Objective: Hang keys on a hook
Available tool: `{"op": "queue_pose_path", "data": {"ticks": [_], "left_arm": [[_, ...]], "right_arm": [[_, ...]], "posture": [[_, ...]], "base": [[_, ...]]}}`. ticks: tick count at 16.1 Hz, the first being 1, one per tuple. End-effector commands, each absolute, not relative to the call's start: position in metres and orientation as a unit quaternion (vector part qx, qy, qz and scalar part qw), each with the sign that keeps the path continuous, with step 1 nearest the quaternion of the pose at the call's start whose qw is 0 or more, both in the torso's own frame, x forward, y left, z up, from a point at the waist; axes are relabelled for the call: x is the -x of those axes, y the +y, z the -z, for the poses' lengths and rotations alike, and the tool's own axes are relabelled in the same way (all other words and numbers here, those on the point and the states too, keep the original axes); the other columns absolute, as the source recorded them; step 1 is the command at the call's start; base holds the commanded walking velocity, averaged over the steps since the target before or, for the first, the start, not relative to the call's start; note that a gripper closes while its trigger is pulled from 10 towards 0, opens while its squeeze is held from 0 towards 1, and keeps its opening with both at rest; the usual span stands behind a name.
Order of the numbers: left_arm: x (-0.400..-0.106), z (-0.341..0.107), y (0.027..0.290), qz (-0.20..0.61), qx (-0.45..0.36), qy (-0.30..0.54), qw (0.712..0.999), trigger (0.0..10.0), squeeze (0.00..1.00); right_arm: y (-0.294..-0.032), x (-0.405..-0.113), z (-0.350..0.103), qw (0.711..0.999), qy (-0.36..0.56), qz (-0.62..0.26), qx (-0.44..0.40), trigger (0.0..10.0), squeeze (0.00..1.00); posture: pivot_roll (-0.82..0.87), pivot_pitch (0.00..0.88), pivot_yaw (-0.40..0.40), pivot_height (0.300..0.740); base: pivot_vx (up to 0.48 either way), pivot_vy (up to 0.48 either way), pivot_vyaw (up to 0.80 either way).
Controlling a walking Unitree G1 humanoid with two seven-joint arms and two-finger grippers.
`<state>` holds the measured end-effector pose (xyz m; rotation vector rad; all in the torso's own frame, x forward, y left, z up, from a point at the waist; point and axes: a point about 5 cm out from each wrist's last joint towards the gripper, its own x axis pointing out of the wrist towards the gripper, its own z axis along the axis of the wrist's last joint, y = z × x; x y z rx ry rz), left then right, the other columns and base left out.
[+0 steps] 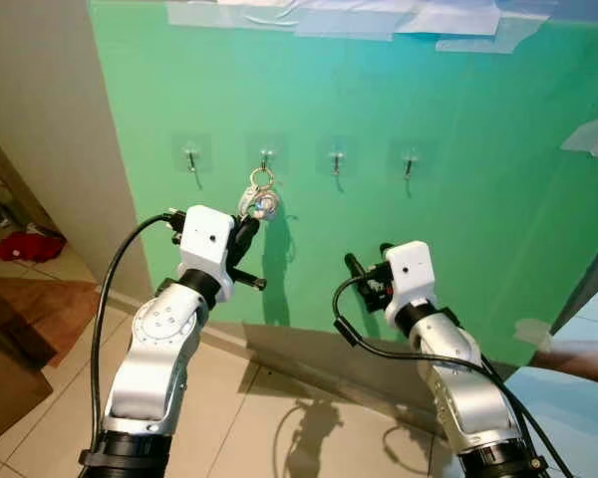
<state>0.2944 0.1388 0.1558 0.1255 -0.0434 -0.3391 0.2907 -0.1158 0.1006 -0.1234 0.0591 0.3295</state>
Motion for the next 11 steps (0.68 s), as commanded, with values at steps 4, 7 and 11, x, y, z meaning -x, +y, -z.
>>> {"op": "queue_pose_path", "data": {"ticks": [4,7,11], "left_arm": [[-0.2991,-0.1535,0.1479,0.144,-0.073,-0.005,0.987,10.0,1.0],[-0.2991,-0.1521,0.1483,0.145,-0.075,0.0,0.987,10.0,1.0],[-0.3,-0.1518,0.151,0.143,-0.086,0.0,0.986,10.0,1.0]], "right_arm": [[-0.1177,-0.2867,-0.0981,0.984,0.033,-0.161,0.066,10.0,0.0],[-0.1182,-0.286,-0.0979,0.984,0.033,-0.161,0.068,10.0,0.0],[-0.1182,-0.2855,-0.098,0.984,0.033,-0.161,0.07,10.0,0.0]], "posture": [[-0.07,0.0,0.066,0.74],[-0.07,0.0,0.066,0.74],[-0.07,0.0,0.065,0.74]], "base": [[0.0,0.0,0.0],[0.0,0.0,0.0],[0.0,0.0,0.0]]}}
